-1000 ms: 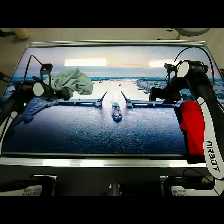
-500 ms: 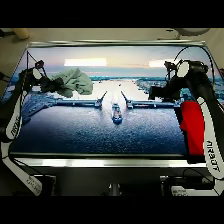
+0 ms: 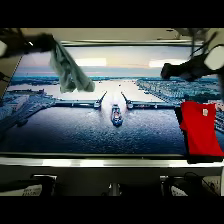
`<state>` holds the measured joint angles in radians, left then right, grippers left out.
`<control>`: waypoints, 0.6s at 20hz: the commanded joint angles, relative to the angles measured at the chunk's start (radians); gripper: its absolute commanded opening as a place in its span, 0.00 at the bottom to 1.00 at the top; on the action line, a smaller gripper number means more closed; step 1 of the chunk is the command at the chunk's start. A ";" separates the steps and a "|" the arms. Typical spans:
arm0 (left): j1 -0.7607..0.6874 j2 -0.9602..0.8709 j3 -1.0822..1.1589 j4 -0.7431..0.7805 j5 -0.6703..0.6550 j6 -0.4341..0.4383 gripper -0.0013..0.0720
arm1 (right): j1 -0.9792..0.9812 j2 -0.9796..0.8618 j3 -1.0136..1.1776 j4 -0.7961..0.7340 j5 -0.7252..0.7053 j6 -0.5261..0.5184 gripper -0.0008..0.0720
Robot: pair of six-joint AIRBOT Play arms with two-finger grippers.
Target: Fold the shirts.
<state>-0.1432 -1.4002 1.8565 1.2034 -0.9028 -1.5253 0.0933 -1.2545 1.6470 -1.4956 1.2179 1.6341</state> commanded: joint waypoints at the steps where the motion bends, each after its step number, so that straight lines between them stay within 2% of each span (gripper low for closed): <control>1: -0.166 0.286 0.001 0.028 -0.019 0.041 0.05 | 0.001 0.197 0.061 -0.078 -0.056 0.025 0.92; 4: -0.305 0.364 -0.050 0.123 -0.144 -0.074 0.05 | 0.001 0.338 0.061 -0.088 0.060 0.064 0.92; 7: -0.414 0.372 -0.232 0.262 -0.328 -0.164 0.05 | 0.001 0.343 0.047 -0.082 0.332 0.084 0.92; 8: -0.439 0.373 -0.328 0.292 -0.352 -0.176 0.05 | 0.001 0.324 0.005 -0.075 0.397 0.083 0.92; 10: -0.467 0.372 -0.562 0.337 -0.326 -0.219 0.05 | 0.001 0.289 -0.161 -0.006 0.401 0.077 0.92; 12: -0.463 0.372 -0.740 0.349 -0.263 -0.244 0.05 | 0.001 0.261 -0.413 0.158 0.294 0.046 0.95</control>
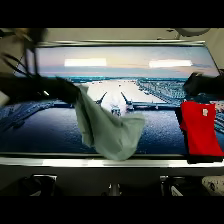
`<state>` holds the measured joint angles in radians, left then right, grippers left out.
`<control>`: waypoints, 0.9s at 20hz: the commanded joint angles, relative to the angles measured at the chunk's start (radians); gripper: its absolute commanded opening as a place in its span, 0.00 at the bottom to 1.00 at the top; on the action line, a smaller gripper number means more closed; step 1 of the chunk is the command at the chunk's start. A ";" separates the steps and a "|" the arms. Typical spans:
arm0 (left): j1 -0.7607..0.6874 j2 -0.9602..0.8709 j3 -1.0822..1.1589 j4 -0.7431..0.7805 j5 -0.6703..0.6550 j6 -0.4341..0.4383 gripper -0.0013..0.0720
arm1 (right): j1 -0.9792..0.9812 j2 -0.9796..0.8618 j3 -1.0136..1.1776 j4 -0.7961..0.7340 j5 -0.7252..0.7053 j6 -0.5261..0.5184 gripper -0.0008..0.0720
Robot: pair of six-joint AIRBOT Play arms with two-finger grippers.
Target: Fold the shirts.
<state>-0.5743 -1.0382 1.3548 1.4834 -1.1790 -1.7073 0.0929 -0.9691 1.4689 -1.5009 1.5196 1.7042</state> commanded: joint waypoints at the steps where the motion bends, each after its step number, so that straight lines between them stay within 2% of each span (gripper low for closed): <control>1: -0.031 0.010 -0.286 0.070 0.019 -0.078 0.05 | 0.001 -0.039 -0.364 0.249 -0.066 -0.056 0.97; 3: -0.032 0.011 -0.319 0.069 0.018 -0.077 0.05 | 0.001 -0.080 -0.605 0.364 -0.166 -0.093 0.98; 6: -0.032 0.026 -0.317 0.070 0.021 -0.077 0.05 | 0.001 -0.155 -0.803 0.395 -0.231 -0.113 0.98; 10: -0.032 0.043 -0.317 0.070 0.021 -0.078 0.05 | 0.002 -0.246 -0.866 0.474 -0.347 -0.117 0.97; 14: -0.032 0.045 -0.317 0.070 0.021 -0.077 0.05 | 0.018 -0.367 -0.866 0.718 -0.404 -0.211 0.96; 15: -0.032 0.045 -0.317 0.071 0.021 -0.077 0.05 | 0.042 -0.386 -0.865 0.746 -0.423 -0.217 0.93; 16: -0.032 0.045 -0.317 0.074 0.020 -0.077 0.05 | 0.073 -0.395 -0.865 0.762 -0.451 -0.228 0.71; 17: -0.032 0.048 -0.316 0.079 0.020 -0.074 0.05 | 0.091 -0.391 -0.855 0.764 -0.449 -0.246 0.21; 18: -0.032 0.058 -0.309 0.108 0.020 -0.074 0.05 | 0.090 -0.378 -0.830 0.764 -0.410 -0.264 0.04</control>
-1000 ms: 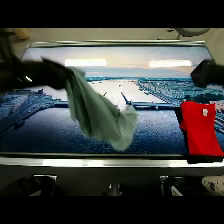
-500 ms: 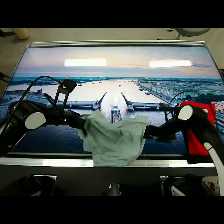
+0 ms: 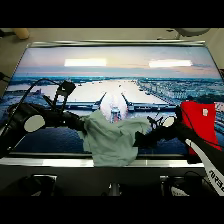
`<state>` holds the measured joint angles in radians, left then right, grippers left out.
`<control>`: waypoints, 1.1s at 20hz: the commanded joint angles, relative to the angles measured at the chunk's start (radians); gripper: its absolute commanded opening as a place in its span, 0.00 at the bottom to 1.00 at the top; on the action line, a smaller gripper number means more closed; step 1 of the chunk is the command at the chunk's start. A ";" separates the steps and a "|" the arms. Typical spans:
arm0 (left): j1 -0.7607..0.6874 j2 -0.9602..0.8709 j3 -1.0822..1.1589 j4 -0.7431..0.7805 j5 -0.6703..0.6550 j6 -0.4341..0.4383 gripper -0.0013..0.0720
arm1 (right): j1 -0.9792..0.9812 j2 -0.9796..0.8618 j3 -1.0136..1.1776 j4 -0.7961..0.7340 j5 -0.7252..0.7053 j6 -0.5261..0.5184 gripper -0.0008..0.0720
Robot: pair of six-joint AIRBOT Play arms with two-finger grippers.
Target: Fold the shirts.
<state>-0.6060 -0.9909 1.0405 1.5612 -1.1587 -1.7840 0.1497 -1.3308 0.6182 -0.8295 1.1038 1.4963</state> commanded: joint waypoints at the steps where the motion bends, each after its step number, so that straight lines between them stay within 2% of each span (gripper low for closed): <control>1: 0.000 0.024 0.026 0.080 -0.001 0.003 0.05 | 0.023 0.013 0.068 0.076 0.058 -0.085 0.04; 3: 0.003 0.069 0.134 0.221 -0.014 0.003 0.05 | -0.019 0.115 0.227 0.011 0.180 -0.092 0.04; 5: 0.023 0.120 0.328 0.281 -0.031 0.003 0.05 | -0.079 0.259 0.455 -0.033 0.253 -0.113 0.04; 8: 0.056 0.196 0.681 0.284 -0.021 0.003 0.05 | -0.168 0.506 0.834 -0.151 0.189 -0.117 0.04; 9: 0.064 0.221 0.776 0.283 -0.007 0.002 0.05 | -0.175 0.584 0.917 -0.228 0.118 -0.096 0.04; 11: 0.063 0.273 0.868 0.279 0.019 0.003 0.05 | -0.175 0.707 0.993 -0.329 0.037 0.027 0.04; 13: 0.062 0.316 0.874 0.275 0.016 0.003 0.05 | -0.175 0.785 0.993 -0.371 0.047 0.138 0.04; 15: 0.063 0.323 0.873 0.283 0.024 0.004 0.05 | -0.175 0.803 0.993 -0.399 0.142 0.215 0.04; 18: 0.063 0.285 0.872 0.290 0.090 0.069 0.05 | -0.175 0.773 0.993 -0.411 0.308 0.229 0.04; 22: 0.071 0.144 0.872 0.514 0.142 0.085 0.05 | -0.175 0.649 0.940 -0.465 0.657 0.290 0.04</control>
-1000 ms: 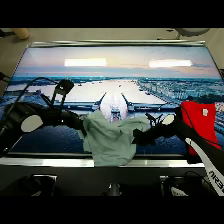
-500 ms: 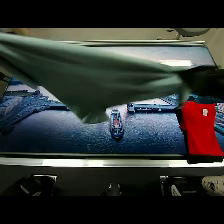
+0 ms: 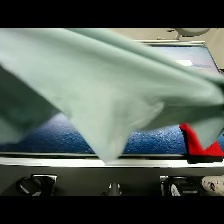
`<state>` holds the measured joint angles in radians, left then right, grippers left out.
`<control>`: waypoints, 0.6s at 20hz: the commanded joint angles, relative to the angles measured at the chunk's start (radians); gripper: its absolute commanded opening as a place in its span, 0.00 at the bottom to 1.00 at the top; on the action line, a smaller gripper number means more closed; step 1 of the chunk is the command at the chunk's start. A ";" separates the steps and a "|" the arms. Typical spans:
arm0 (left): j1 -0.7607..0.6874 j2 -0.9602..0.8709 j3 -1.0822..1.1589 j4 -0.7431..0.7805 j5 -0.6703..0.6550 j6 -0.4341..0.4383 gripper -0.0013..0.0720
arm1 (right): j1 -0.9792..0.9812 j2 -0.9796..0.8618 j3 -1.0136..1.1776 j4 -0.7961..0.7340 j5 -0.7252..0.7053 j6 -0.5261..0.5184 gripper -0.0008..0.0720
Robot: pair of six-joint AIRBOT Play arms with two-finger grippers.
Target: Fold the shirts.
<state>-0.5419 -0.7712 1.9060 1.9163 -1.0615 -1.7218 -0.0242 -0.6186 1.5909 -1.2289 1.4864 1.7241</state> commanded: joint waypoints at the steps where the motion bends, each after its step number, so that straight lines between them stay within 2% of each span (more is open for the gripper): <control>1: 0.033 -0.132 0.006 0.175 0.036 0.023 0.05 | 0.002 -0.089 -0.097 -0.065 0.336 0.064 0.04; 2: 0.070 -0.193 0.006 0.167 0.022 0.021 0.05 | 0.010 -0.098 -0.198 -0.066 0.342 0.064 0.04; 4: 0.142 -0.336 -0.016 0.118 0.005 0.019 0.05 | 0.010 -0.100 -0.440 -0.057 0.207 0.063 0.04; 7: 0.204 -0.576 -0.032 0.023 0.008 0.019 0.05 | 0.010 -0.145 -0.771 0.012 -0.202 0.064 0.04; 9: 0.208 -0.730 -0.032 -0.019 0.006 0.019 0.06 | 0.010 -0.220 -0.898 0.081 -0.512 0.064 0.04; 10: 0.208 -0.799 -0.032 -0.053 0.000 0.019 0.06 | 0.010 -0.270 -0.928 0.110 -0.621 0.064 0.04; 12: 0.208 -0.904 -0.032 -0.150 -0.055 0.018 0.06 | 0.010 -0.379 -0.935 0.174 -0.717 0.072 0.04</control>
<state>-0.3458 -1.5032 1.8759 1.8500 -1.0561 -1.7027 -0.0151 -0.8791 0.7559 -1.1667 1.0721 1.7866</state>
